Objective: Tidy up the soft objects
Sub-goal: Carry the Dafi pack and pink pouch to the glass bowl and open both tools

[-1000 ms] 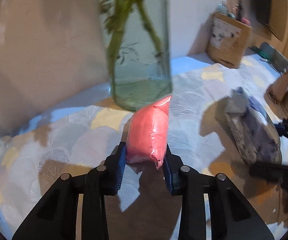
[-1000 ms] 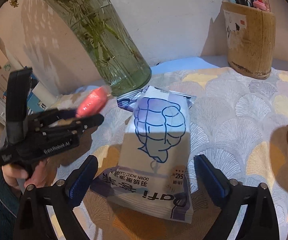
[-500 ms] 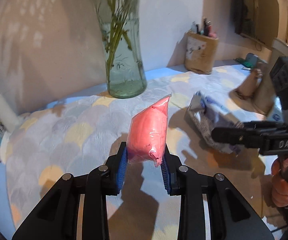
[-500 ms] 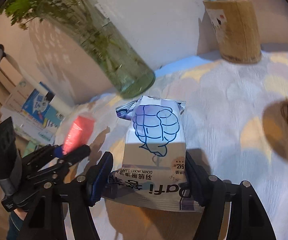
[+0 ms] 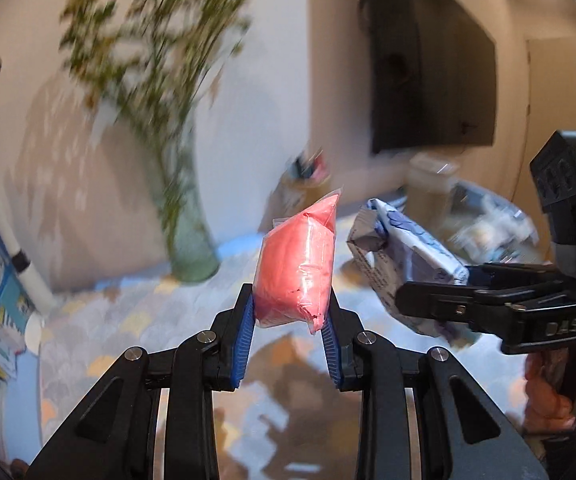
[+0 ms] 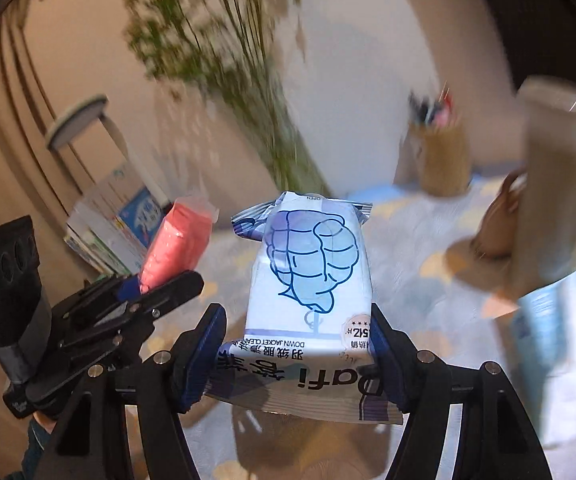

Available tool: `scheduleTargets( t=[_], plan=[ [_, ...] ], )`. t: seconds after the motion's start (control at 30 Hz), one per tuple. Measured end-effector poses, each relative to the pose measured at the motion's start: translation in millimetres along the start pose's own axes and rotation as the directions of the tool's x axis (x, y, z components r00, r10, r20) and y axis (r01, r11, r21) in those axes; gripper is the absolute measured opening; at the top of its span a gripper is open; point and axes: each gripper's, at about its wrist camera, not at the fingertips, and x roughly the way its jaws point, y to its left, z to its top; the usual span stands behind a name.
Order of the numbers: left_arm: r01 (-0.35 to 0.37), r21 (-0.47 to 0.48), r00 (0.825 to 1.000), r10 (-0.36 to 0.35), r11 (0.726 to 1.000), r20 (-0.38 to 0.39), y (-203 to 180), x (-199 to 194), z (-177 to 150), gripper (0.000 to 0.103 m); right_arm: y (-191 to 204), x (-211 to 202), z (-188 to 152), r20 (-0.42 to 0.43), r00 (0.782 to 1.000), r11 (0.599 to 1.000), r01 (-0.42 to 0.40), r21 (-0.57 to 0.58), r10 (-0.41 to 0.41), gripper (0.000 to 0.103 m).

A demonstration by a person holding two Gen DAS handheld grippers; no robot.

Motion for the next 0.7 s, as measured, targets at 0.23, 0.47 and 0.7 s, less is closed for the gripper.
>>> scheduleTargets(
  t=[0.23,0.47,0.7],
  plan=[
    [0.063,0.090,0.994,-0.070,0.994,0.080,-87.5,-25.2,32.6,0.028,-34.3,-93.6,8.5,0.152,0.985,0.994,0.076,0.083,-0.088,0.068],
    [0.172,0.145,0.985,-0.167,0.974,-0.042,-179.7,25.9,66.8,0.028,-106.0,-178.9,9.6,0.244,0.919,0.944,0.268,0.194,-0.311,0.068],
    [0.234,0.201,0.971,-0.219,0.951,-0.094,-254.4,94.2,75.2,0.028,-199.0,-225.8,-1.0,0.239,0.871,0.876,0.337,0.346,-0.429,0.068]
  ],
)
